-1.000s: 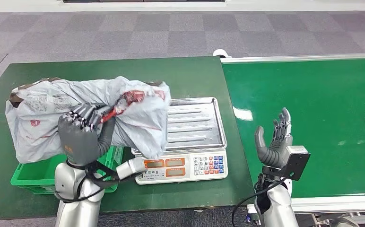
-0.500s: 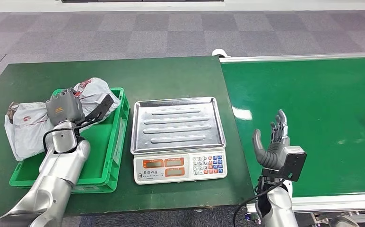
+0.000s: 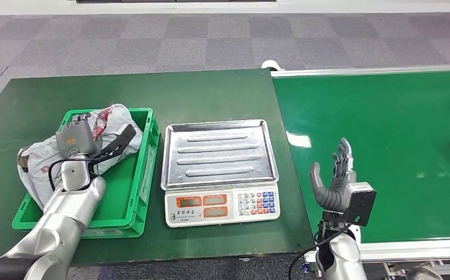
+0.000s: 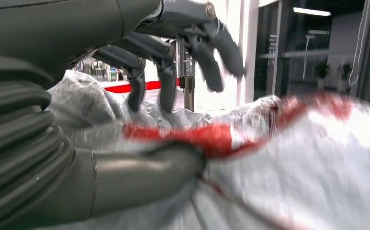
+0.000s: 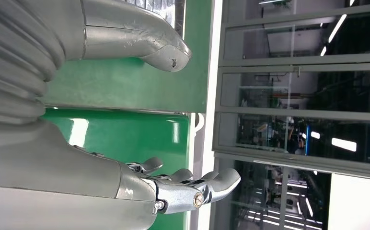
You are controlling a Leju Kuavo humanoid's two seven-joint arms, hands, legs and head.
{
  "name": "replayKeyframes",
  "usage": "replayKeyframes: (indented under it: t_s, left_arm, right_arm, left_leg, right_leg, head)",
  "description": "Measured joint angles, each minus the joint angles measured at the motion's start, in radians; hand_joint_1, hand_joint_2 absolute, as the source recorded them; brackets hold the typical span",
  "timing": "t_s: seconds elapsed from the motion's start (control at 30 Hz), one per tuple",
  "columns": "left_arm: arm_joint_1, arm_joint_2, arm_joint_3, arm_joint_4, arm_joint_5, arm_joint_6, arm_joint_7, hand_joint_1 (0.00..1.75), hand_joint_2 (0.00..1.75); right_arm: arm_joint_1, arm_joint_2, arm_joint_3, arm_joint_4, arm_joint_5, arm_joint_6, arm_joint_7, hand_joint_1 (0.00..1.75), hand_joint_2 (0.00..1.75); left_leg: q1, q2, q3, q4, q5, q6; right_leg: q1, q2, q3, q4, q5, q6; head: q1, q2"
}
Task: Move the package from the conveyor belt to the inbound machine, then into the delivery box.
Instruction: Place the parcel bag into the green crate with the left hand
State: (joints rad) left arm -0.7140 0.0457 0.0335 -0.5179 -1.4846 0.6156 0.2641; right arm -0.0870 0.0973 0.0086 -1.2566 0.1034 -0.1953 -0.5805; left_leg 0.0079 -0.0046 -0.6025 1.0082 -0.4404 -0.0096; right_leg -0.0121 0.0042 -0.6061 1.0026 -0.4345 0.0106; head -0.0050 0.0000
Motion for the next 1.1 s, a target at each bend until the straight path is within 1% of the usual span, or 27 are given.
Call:
replayKeyframes:
  t_s: [0.13,0.23,0.33,0.43,0.5,0.63,0.7,0.8,0.83,0.87,0.9,0.93,1.0,1.03,1.07,1.1]
  left_arm:
    - [0.0,-0.002,0.0,0.001,0.018,0.02,-0.019,0.0,1.75]
    - [0.0,-0.007,0.0,0.002,0.039,0.034,-0.055,0.0,1.75]
    - [0.001,-0.019,0.0,-0.005,0.043,0.026,-0.077,0.0,1.75]
    - [0.011,-0.035,-0.009,-0.038,0.066,0.031,-0.104,0.0,1.75]
    - [0.029,-0.048,-0.02,-0.086,0.133,0.052,-0.172,0.0,1.75]
    - [0.093,-0.081,-0.038,-0.247,0.324,0.083,-0.384,0.0,1.75]
    - [0.138,-0.103,-0.041,-0.341,0.437,0.085,-0.529,0.0,1.75]
    - [0.222,-0.154,-0.04,-0.485,0.64,0.086,-0.796,0.0,1.75]
    - [0.254,-0.173,-0.041,-0.533,0.712,0.086,-0.867,0.0,1.75]
    - [0.285,-0.19,-0.046,-0.577,0.784,0.086,-0.914,0.0,1.75]
    - [0.316,-0.203,-0.057,-0.618,0.86,0.084,-0.94,0.0,1.75]
    - [0.343,-0.213,-0.074,-0.653,0.934,0.078,-0.946,0.0,1.75]
    - [0.387,-0.219,-0.121,-0.709,1.06,0.049,-0.931,0.0,1.75]
    - [0.406,-0.219,-0.147,-0.731,1.111,0.018,-0.917,0.0,1.75]
    - [0.424,-0.219,-0.174,-0.752,1.164,-0.032,-0.898,0.0,1.75]
    - [0.441,-0.218,-0.201,-0.77,1.223,-0.101,-0.877,0.0,1.75]
  right_arm:
    - [0.001,0.0,0.0,-0.004,0.0,0.0,0.005,0.0,1.75]
    - [0.002,0.0,0.0,-0.007,0.0,0.0,0.007,0.0,1.75]
    - [0.002,0.0,0.0,-0.009,0.002,0.0,0.009,0.0,1.75]
    - [0.004,0.0,0.0,-0.013,0.005,0.0,0.011,0.0,1.75]
    - [0.007,0.0,0.0,-0.019,0.008,0.001,0.012,0.0,1.75]
    - [0.019,0.0,0.0,-0.034,0.011,0.004,0.014,0.0,1.75]
    - [0.024,0.001,0.0,-0.04,0.012,0.006,0.015,0.0,1.75]
    - [0.032,0.001,0.0,-0.042,0.014,0.01,0.01,0.0,1.75]
    - [0.033,0.001,0.0,-0.042,0.015,0.011,0.008,0.0,1.75]
    - [0.034,0.001,0.0,-0.042,0.015,0.013,0.005,0.0,1.75]
    - [0.034,0.001,0.0,-0.042,0.015,0.014,0.002,0.0,1.75]
    - [0.034,0.002,-0.001,-0.042,0.015,0.015,0.0,0.0,1.75]
    - [0.034,0.002,-0.003,-0.042,0.015,0.015,-0.004,0.0,1.75]
    - [0.034,0.002,-0.004,-0.042,0.015,0.016,-0.007,0.0,1.75]
    - [0.034,0.002,-0.006,-0.042,0.015,0.017,-0.01,0.0,1.75]
    - [0.033,0.002,-0.007,-0.042,0.016,0.02,-0.011,0.0,1.75]
  left_leg:
    - [0.0,0.0,0.0,0.0,0.0,0.0]
    - [0.0,0.0,0.0,0.0,0.0,0.0]
    - [0.0,0.0,0.0,0.0,0.0,0.0]
    - [0.0,0.0,0.0,0.0,0.0,0.0]
    - [0.0,0.0,0.0,0.0,0.0,0.0]
    - [-0.001,0.0,0.0,0.0,-0.001,0.001]
    - [-0.001,0.0,0.0,0.0,-0.001,0.001]
    - [-0.001,0.0,-0.001,0.0,-0.002,0.002]
    - [-0.002,0.0,-0.001,0.0,-0.003,0.003]
    - [-0.002,0.0,0.0,0.0,-0.003,0.003]
    - [-0.002,0.001,0.0,0.0,-0.004,0.004]
    - [-0.002,0.001,0.0,0.0,-0.004,0.004]
    - [-0.002,0.001,0.0,0.0,-0.004,0.004]
    - [-0.002,0.001,0.0,0.0,-0.004,0.004]
    - [-0.002,0.0,0.0,0.0,-0.004,0.004]
    - [-0.002,0.0,-0.001,0.0,-0.004,0.004]
  right_leg:
    - [0.0,0.0,0.0,0.0,0.0,0.0]
    - [0.0,0.0,0.0,0.0,0.0,0.0]
    - [0.0,0.0,0.0,0.0,0.0,0.0]
    - [0.0,0.0,0.0,0.0,0.0,0.0]
    - [0.0,0.0,0.0,0.0,0.0,0.0]
    - [-0.001,0.0,0.0,0.0,0.0,0.0]
    - [-0.001,0.0,0.0,0.0,-0.001,0.0]
    - [-0.002,0.0,0.0,-0.001,-0.002,0.002]
    - [-0.002,0.0,0.0,-0.001,-0.002,0.002]
    - [-0.002,0.0,0.0,-0.001,-0.002,0.002]
    - [-0.002,0.0,0.0,-0.001,-0.002,0.002]
    - [-0.002,0.0,0.0,-0.001,-0.002,0.002]
    - [-0.002,0.0,0.0,-0.001,-0.002,0.003]
    - [-0.002,0.0,0.0,-0.001,-0.003,0.003]
    - [-0.002,-0.001,0.001,-0.001,-0.003,0.003]
    - [-0.002,-0.002,0.001,-0.001,-0.003,0.004]
  head:
    - [0.0,0.0]
    - [0.0,0.0]
    - [0.0,0.0]
    - [0.0,0.0]
    - [0.0,0.0]
    - [0.0,0.0]
    - [0.0,0.0]
    - [0.0,0.0]
    - [0.0,0.0]
    - [0.0,0.0]
    - [0.0,0.0]
    - [0.0,0.0]
    - [0.0,0.0]
    - [0.0,0.0]
    - [0.0,0.0]
    - [0.0,0.0]
